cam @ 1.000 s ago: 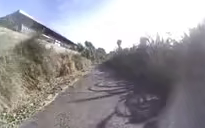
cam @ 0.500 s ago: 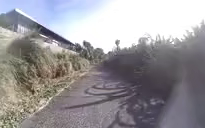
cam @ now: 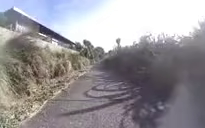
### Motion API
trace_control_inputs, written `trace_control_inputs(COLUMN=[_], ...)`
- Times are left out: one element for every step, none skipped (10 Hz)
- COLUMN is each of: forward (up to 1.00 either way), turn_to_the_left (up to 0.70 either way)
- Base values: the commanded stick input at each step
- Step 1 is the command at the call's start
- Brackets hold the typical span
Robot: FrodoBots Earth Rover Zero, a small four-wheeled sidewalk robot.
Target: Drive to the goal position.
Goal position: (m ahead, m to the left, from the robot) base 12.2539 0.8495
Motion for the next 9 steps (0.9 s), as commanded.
trace_control_inputs(forward=[0.26, 0.26, 0.26, 0.26, 0.25, 0.25, 0.21, 0.21, 0.21], turn_to_the_left=[0.0, 0.0, 0.0, 0.0, 0.0, 0.0, 0.0, 0.0, 0.0])
